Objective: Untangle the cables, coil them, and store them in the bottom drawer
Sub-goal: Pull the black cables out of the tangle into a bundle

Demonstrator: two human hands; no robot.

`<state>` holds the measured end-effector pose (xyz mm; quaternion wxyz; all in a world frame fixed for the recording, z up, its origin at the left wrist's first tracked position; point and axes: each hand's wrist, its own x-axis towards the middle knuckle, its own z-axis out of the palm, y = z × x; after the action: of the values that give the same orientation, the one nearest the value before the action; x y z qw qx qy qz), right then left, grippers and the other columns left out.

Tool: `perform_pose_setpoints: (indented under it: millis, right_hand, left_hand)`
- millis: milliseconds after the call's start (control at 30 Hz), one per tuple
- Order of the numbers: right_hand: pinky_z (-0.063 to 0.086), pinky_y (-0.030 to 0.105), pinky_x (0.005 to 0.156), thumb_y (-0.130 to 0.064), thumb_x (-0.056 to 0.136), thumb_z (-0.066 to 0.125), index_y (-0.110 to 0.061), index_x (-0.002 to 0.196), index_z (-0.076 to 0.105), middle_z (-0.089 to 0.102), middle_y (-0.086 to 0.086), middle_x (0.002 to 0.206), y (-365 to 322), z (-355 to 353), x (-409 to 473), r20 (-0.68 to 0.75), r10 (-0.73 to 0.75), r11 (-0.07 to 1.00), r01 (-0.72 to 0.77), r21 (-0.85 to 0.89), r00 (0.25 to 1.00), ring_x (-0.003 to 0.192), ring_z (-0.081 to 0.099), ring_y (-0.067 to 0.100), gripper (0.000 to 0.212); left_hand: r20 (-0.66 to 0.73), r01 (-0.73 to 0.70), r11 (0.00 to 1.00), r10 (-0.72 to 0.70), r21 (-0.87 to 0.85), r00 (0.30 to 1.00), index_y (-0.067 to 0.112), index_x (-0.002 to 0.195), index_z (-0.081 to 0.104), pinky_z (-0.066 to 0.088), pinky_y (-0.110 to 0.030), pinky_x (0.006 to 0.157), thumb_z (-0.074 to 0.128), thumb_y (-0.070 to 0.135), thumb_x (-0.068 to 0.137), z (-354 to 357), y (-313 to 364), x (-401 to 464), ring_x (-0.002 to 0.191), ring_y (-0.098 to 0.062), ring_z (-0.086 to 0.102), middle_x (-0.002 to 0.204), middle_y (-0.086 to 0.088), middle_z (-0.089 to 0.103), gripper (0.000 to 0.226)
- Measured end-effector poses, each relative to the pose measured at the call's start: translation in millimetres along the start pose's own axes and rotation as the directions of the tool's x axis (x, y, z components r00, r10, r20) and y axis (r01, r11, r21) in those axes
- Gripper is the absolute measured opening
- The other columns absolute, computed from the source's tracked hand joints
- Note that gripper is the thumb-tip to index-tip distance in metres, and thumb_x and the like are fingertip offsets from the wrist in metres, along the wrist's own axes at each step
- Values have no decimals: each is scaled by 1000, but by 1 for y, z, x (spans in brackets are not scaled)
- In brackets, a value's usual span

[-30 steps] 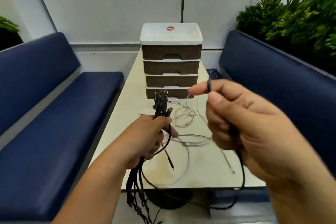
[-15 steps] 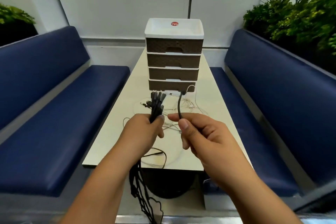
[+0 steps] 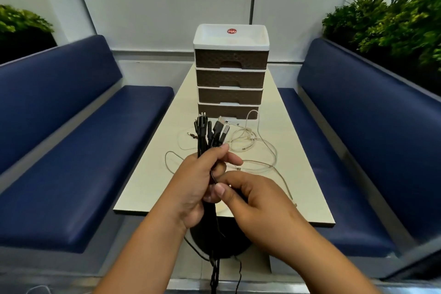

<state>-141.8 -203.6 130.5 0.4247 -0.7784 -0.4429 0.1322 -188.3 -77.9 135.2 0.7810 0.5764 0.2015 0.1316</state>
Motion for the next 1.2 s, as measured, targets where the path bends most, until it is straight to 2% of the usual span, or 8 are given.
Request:
perform_pose_setpoints:
  millis: [167,333,600,767,833,1000,1133,1200]
  right_hand:
    - [43,31,58,-51,92,45,-21,81,58,60,-8,65,5,11,-4,-63,-58,993,64,99,996,61,53,7,34]
    - [22,28,47,-52,90,51,-19,62,43,34,-5,50,51,37,-17,162,38,764,-134,631,986,44,29,12,44]
    - [32,27,62,-88,74,37,-26,61,38,35,-11,60,181,86,-59,212,349,872,-400,283,913,58,34,7,63]
    - [44,27,83,-90,71,34,-28,72,58,55,-12,76,204,85,-67,469,455,861,-508,-16,757,75,52,4,67]
    - [47,29,92,-83,72,46,-24,90,63,60,-7,93,192,70,-59,540,395,901,-428,-70,743,88,56,4,64]
    - [49,45,97,-60,58,82,-29,111,60,64,-4,111,111,6,-20,360,129,958,-209,194,924,105,61,12,65]
    - [40,26,107,-34,58,92,-31,137,39,50,-19,135,27,-13,-4,181,-172,938,105,329,968,128,47,3,95]
    - [47,23,97,-19,68,88,-21,129,50,64,-11,119,16,5,-4,274,-180,914,58,402,945,112,59,-1,71]
  left_hand:
    - [1,-71,991,71,-111,997,20,56,38,18,-21,41,44,46,98,1,10,2,46,-11,20,55,2,23,50]
    - [6,-151,941,160,-303,987,19,60,33,38,-21,50,38,47,101,-10,43,14,52,-10,43,57,3,35,49]
    - [57,-156,858,209,-490,976,22,58,37,17,-15,35,37,46,102,-34,83,24,34,-3,22,46,8,26,50]
    - [170,-99,824,229,-557,958,21,54,39,18,-16,32,35,44,102,-36,95,18,31,-4,23,42,7,26,53]
    - [193,-87,837,223,-540,956,22,56,38,18,-16,32,35,44,102,-33,97,14,31,-5,23,42,6,26,51]
    - [306,-34,897,186,-441,934,23,58,36,12,-15,35,34,44,101,-15,95,0,31,-4,20,41,6,25,48]
    - [453,52,908,157,-416,878,23,58,35,12,-15,35,32,44,102,6,97,-6,31,-4,20,41,7,26,49]
    - [511,74,901,173,-427,842,22,59,34,13,-16,35,30,44,103,14,101,-10,34,-4,17,41,7,27,49]
